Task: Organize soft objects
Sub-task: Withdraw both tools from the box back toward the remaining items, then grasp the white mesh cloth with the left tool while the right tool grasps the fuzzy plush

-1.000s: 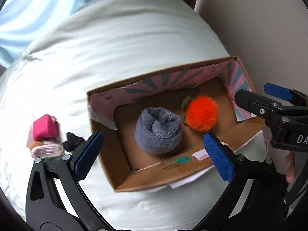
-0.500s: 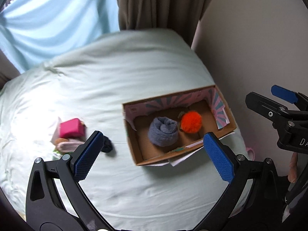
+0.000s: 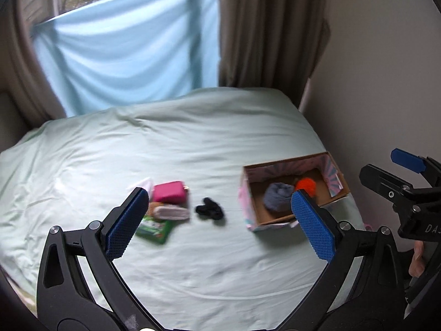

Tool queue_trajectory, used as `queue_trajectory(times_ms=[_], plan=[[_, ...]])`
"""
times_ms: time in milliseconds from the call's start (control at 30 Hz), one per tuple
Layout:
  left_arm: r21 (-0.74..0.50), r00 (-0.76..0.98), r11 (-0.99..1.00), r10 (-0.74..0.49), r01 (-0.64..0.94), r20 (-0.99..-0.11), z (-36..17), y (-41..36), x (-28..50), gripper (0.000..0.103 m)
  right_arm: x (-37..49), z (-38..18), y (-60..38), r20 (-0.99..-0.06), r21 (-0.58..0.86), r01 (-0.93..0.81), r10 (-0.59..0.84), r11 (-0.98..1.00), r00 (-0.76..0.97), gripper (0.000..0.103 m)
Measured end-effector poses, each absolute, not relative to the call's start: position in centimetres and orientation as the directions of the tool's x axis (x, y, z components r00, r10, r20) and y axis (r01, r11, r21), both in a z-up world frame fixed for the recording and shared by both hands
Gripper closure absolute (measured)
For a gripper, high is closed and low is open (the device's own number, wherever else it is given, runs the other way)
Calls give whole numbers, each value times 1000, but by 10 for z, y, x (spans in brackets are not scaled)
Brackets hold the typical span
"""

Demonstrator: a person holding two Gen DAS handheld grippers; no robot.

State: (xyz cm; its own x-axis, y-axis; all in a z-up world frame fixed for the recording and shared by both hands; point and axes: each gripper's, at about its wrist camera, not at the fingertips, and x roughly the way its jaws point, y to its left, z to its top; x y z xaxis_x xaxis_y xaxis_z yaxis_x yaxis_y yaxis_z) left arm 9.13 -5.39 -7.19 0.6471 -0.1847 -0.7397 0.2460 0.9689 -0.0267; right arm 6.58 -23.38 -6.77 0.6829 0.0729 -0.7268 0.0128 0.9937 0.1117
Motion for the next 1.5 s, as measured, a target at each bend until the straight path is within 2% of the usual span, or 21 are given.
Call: queue_trajectory(times_ms=[300,533,900,1133,1500], plan=[[-31,663,990,-117,140,-739,-63,61,81,0,66,-58,-148,-695,133,-63,138,989,706,0],[-35,640,994,-95,106,-763,-83,125,104,0,80,-75,-89,-708,127,-102,162,987,688,0],[-72,539,975,-177,210,-824,-162,182,176,0,121,-143,-28,-728,129,-75,145,989,670,0],[-98,455,962,-209,256,-866,-227,187,230,0,153,-194,-4,-760,112,-108,155,988,632,0],[-146,308,961,-217,236,-926,-333,169,298,0,211,-293,20,-835,111,-221,212,969,508,0]])
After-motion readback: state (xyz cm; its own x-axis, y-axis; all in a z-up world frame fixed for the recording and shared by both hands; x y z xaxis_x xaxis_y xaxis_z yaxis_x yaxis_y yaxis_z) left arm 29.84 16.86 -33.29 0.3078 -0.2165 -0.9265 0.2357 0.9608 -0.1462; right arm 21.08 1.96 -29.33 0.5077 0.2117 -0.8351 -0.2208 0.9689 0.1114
